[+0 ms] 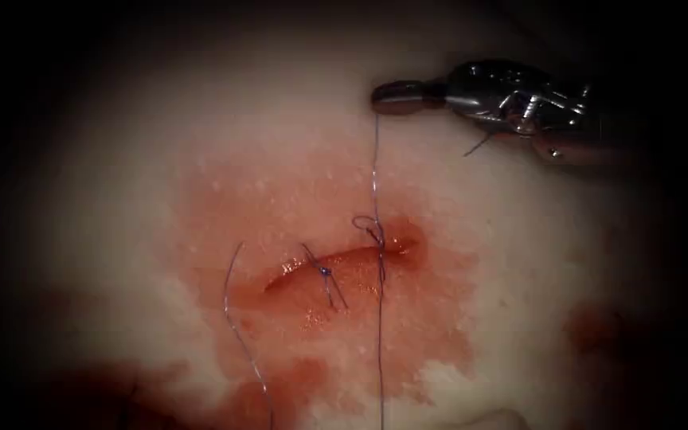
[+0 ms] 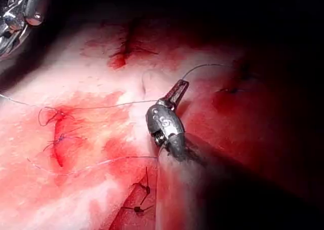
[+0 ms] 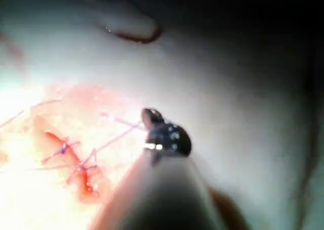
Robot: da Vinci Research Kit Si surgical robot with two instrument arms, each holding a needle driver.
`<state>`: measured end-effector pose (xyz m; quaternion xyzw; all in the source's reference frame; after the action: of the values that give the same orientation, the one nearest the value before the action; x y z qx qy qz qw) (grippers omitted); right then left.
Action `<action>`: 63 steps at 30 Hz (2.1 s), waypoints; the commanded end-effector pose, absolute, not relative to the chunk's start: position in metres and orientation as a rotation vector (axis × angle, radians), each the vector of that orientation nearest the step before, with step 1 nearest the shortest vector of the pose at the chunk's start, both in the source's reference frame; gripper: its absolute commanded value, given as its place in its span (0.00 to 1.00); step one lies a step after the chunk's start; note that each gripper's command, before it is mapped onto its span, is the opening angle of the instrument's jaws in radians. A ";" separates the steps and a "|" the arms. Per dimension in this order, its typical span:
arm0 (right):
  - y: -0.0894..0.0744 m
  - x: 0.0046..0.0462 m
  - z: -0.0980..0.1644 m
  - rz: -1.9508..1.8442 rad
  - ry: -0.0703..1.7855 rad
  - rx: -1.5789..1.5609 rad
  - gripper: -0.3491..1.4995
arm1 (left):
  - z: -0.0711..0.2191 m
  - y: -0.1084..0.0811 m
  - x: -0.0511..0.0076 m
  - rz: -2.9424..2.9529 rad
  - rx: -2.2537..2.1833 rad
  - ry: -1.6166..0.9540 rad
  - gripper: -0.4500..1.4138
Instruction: Wound Closure
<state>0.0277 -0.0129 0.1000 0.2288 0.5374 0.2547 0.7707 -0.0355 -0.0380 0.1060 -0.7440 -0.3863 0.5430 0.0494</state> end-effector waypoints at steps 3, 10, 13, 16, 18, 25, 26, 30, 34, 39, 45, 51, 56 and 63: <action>-0.011 0.0302 0.102 0.529 1.162 0.500 0.00 | 0.107 -0.040 -0.0366 1.654 -2.240 -1.204 0.00; -0.011 0.0306 0.103 0.506 1.153 0.496 0.00 | 0.108 -0.042 -0.0372 1.651 -2.214 -1.219 0.00; -0.011 0.0303 0.103 0.511 1.154 0.488 0.00 | 0.107 -0.042 -0.0373 1.647 -2.218 -1.235 0.00; -0.011 0.0303 0.104 0.496 1.160 0.489 0.00 | 0.107 -0.044 -0.0379 1.656 -2.215 -1.252 0.00; -0.011 0.0304 0.105 0.498 1.161 0.510 0.00 | 0.107 -0.046 -0.0382 1.665 -2.215 -1.290 0.00; -0.011 0.0303 0.106 0.497 1.158 0.512 0.00 | 0.106 -0.050 -0.0390 1.657 -2.225 -1.361 0.00; -0.011 0.0302 0.106 0.502 1.160 0.506 0.00 | 0.105 -0.051 -0.0394 1.655 -2.227 -1.376 0.00; -0.010 0.0300 0.107 0.513 1.147 0.488 0.00 | 0.106 -0.052 -0.0401 1.646 -2.221 -1.406 0.00; -0.010 0.0305 0.108 0.511 1.129 0.479 0.00 | 0.106 -0.052 -0.0400 1.646 -2.222 -1.419 0.00; -0.009 0.0310 0.109 0.512 1.115 0.471 0.00 | 0.106 -0.052 -0.0400 1.640 -2.221 -1.430 0.00; -0.009 0.0309 0.110 0.502 1.108 0.465 0.00 | 0.106 -0.053 -0.0400 1.641 -2.211 -1.432 0.00; -0.011 0.0296 0.109 0.552 1.152 0.523 0.35 | 0.104 -0.050 -0.0383 1.597 -2.201 -1.405 0.00; -0.011 0.0260 0.106 0.563 1.153 0.514 0.81 | 0.102 -0.045 -0.0352 1.665 -2.189 -1.312 0.00; -0.013 0.0177 0.104 0.545 1.142 0.509 0.90 | 0.099 -0.037 -0.0306 1.793 -2.155 -1.154 0.00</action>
<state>0.0173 -0.0130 0.1040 0.2347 0.5280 0.2536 0.7758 -0.0296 -0.0353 0.0986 -0.7087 -0.3729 0.5963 0.0561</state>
